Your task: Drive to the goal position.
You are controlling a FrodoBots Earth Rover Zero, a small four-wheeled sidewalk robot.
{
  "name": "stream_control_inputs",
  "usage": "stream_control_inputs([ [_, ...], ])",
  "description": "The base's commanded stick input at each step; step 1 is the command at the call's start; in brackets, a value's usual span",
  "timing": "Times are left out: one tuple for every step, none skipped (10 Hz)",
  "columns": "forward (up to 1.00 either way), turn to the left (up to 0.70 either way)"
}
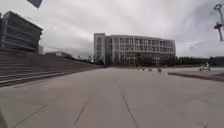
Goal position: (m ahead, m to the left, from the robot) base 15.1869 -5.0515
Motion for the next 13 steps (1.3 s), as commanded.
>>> stream_control_inputs([
  [0.70,0.00],
  [0.70,0.00],
  [0.70,0.00],
  [0.70,0.00],
  [0.70,0.00],
  [0.70,0.00],
  [0.70,0.00],
  [0.70,0.00],
  [0.70,0.00],
  [0.70,0.00],
  [0.70,0.00],
  [0.70,0.00],
  [0.70,0.00],
])
